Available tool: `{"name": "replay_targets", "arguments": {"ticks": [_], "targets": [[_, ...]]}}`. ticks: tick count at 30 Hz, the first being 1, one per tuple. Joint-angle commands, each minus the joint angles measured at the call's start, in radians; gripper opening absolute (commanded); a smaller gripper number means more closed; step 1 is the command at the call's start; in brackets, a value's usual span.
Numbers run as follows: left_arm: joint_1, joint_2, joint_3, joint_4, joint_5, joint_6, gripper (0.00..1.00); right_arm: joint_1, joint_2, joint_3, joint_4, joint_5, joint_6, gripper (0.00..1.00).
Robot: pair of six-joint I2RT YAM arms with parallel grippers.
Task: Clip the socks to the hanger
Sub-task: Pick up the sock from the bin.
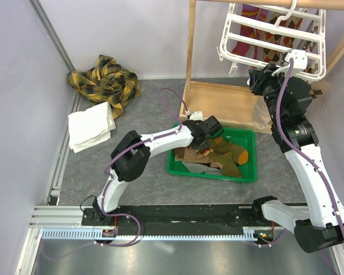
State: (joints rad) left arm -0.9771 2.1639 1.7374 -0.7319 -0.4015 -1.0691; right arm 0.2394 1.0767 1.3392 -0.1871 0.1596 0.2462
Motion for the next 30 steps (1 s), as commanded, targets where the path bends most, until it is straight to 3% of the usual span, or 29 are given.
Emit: {"name": "replay_targets", "arguments": {"ticks": [1, 12, 18, 26, 30], "targets": [[0.008, -0.13, -0.01, -0.02, -0.117, 0.09, 0.02, 0.011, -0.011, -0.003, -0.045, -0.026, -0.005, 0.0], [0.006, -0.429, -0.13, 0.242, -0.168, 0.472, 0.02, 0.012, -0.012, 0.005, -0.045, -0.035, -0.01, 0.0], [0.005, -0.587, -0.288, 0.579, -0.005, 0.826, 0.02, 0.012, -0.009, 0.018, -0.045, -0.058, -0.012, 0.0], [0.005, -0.659, -0.351, 0.785, 0.249, 1.248, 0.02, 0.012, -0.014, 0.025, -0.043, -0.068, -0.015, 0.0], [0.005, -0.659, -0.358, 0.899, 0.398, 1.368, 0.02, 0.012, -0.015, 0.021, -0.04, -0.078, -0.01, 0.0]]}}
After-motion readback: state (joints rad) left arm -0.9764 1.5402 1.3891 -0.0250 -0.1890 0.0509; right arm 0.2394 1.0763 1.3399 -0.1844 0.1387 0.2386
